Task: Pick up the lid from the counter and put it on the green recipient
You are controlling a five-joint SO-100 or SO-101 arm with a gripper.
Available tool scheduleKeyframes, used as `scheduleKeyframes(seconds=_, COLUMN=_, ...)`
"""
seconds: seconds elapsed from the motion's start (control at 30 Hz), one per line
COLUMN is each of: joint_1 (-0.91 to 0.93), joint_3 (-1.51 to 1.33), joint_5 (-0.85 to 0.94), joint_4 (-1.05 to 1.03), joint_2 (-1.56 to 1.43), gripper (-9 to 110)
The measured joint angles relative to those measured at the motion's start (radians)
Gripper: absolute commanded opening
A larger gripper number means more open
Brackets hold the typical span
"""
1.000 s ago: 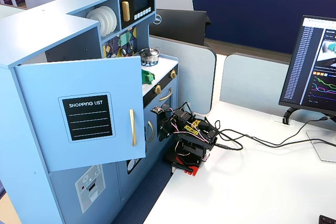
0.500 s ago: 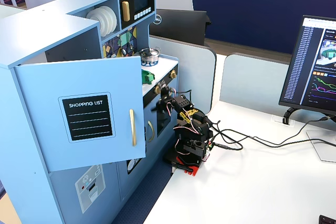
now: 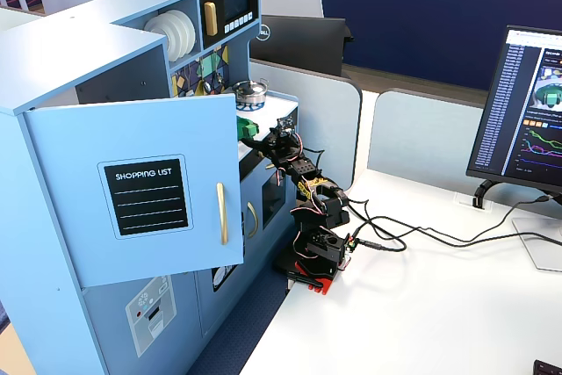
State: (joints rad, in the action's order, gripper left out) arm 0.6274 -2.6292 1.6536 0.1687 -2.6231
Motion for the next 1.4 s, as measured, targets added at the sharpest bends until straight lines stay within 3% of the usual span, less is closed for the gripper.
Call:
scheduleKeyframes(seconds=1.07, joint_1=-0.043, joint_3=0.514, joint_5=0.015, joint_4=0.025, joint_2=0.673, gripper=37)
scheduleKeyframes(seconds=1.3, joint_1=-0.046, joint_3=0.551, joint_5=0.015, joint_4=0.025, joint_2=0.742, gripper=28)
scheduleKeyframes(seconds=1.4, joint_1=-0.046, joint_3=0.551, joint_5=0.018, joint_4=0.025, joint_2=0.746, gripper=11)
